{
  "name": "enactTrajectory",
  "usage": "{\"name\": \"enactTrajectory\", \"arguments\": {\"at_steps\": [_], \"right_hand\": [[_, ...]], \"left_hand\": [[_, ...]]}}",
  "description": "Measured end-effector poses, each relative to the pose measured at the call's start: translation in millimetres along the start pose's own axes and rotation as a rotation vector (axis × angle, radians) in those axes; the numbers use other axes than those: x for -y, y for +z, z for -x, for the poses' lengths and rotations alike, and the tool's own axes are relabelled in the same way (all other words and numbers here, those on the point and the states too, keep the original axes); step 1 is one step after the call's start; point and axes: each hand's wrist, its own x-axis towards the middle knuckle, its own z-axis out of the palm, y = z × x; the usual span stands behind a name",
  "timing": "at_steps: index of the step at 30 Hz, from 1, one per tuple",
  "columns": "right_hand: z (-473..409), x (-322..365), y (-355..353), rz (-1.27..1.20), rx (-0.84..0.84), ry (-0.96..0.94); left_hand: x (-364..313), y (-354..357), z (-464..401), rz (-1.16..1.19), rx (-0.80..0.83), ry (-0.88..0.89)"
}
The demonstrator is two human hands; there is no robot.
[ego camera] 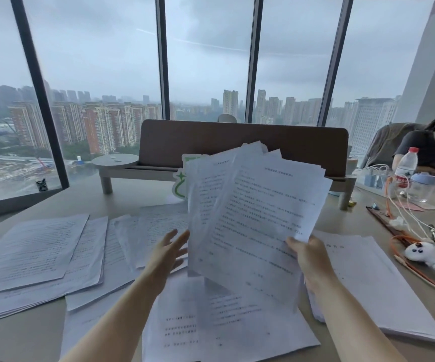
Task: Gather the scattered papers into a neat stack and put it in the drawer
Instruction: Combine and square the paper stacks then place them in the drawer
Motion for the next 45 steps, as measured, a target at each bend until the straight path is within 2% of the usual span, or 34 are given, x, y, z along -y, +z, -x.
{"name": "enactTrajectory", "arguments": {"at_steps": [3, 9, 12, 18, 20, 22, 24, 27, 30, 34, 37, 41, 45], "right_hand": [[6.1, 2.0, 3.8, -0.033, 0.086, -0.056], [14.0, 9.9, 10.6, -0.087, 0.311, -0.124], [17.4, 3.7, 17.5, 0.005, 0.307, -0.177], [7.5, -22.0, 21.2, 0.182, 0.069, -0.164], [2.6, -19.3, 19.0, 0.21, 0.027, -0.167], [-3.6, -17.1, 16.2, 0.222, 0.002, -0.147], [-11.3, -20.1, 13.4, 0.237, -0.008, -0.092], [-18.8, -29.4, 7.7, 0.261, 0.013, -0.002], [-22.2, -35.9, 2.4, 0.295, 0.037, 0.061], [-24.0, -39.7, -4.0, 0.318, 0.022, 0.103], [-25.5, -41.8, -7.9, 0.32, 0.015, 0.116], [-27.6, -46.1, -12.1, 0.343, 0.012, 0.149], [-28.0, -49.8, -14.2, 0.342, 0.032, 0.183]], "left_hand": [[-10.3, 11.9, 1.4, 0.075, 0.071, 0.069], [-28.4, 35.5, 9.7, 0.13, -0.06, 0.269], [-25.9, 39.6, 17.7, 0.072, -0.05, 0.306], [3.9, 24.1, 18.0, -0.28, -0.116, 0.292], [13.8, 8.2, 10.4, -0.527, -0.189, 0.288], [20.9, -8.1, 5.0, -0.876, -0.207, 0.263], [25.1, -21.7, -1.4, -1.156, -0.119, 0.169], [26.1, -32.5, -13.3, -1.383, 0.035, 0.021], [21.4, -31.9, -23.2, -1.502, 0.13, 0.01], [15.8, -29.3, -37.0, -1.522, 0.255, 0.023], [11.6, -23.6, -44.6, -1.628, 0.297, 0.086], [15.6, -20.2, -48.7, -1.761, 0.19, 0.232], [20.6, -30.5, -56.0, -1.626, -0.025, 0.238]]}}
